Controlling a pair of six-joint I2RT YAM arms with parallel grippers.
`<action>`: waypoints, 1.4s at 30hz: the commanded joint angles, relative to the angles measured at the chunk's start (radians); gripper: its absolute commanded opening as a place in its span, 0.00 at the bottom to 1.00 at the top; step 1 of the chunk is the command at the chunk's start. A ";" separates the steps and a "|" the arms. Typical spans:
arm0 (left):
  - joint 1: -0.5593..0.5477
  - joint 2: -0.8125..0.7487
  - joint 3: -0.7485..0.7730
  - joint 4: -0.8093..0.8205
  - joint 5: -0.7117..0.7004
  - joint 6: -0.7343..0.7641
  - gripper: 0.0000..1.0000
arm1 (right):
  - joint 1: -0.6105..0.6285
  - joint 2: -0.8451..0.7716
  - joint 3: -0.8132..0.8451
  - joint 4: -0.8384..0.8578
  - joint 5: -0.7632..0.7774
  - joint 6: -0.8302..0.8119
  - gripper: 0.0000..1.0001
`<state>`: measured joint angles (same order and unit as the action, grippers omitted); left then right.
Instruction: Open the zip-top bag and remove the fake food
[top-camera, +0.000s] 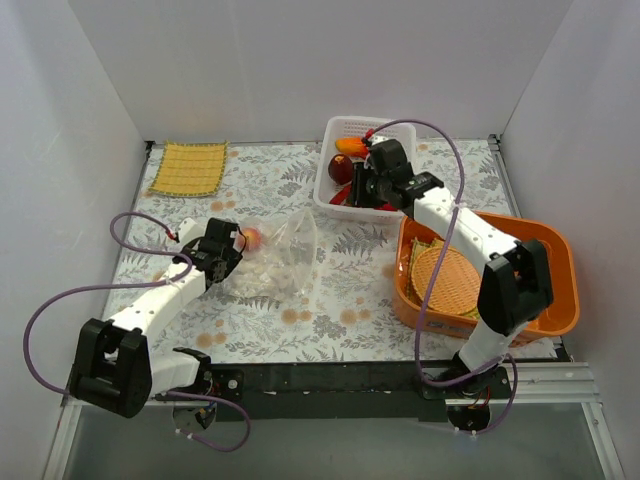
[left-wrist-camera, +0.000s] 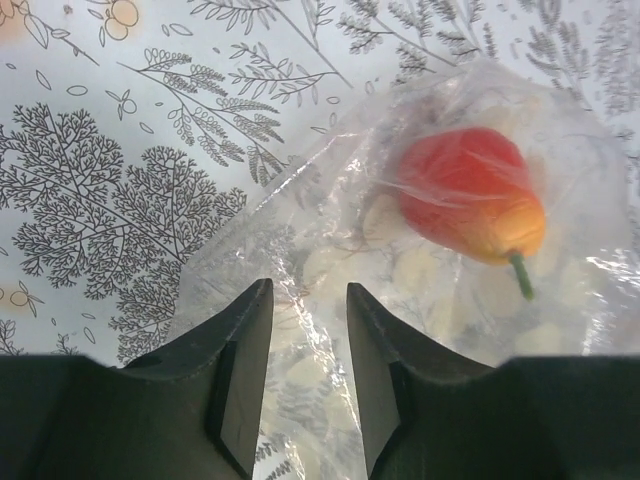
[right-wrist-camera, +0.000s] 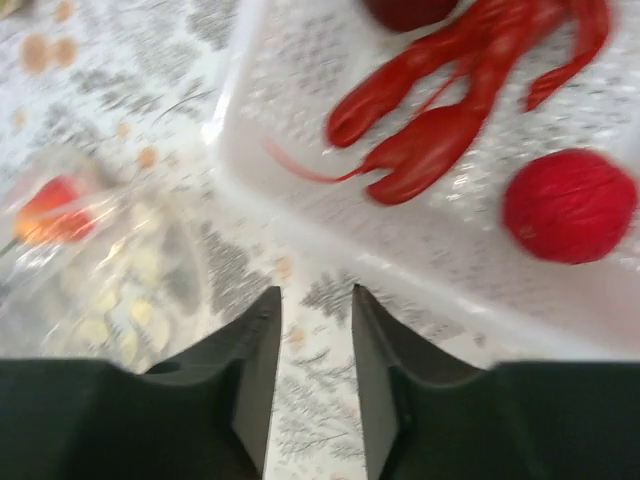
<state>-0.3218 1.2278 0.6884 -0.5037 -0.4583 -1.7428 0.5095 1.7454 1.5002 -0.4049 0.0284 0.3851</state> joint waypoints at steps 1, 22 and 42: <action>0.006 -0.074 0.057 -0.022 0.017 0.015 0.33 | 0.115 -0.139 -0.168 0.203 -0.079 0.116 0.34; 0.055 0.291 0.218 0.200 0.115 0.020 0.29 | 0.253 0.164 -0.196 0.472 -0.234 0.373 0.23; 0.053 0.211 -0.039 0.367 0.247 -0.018 0.08 | 0.320 0.321 -0.143 0.657 -0.315 0.433 0.63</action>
<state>-0.2703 1.4853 0.6735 -0.1764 -0.2428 -1.7626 0.8089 2.0579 1.3079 0.1871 -0.2897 0.8364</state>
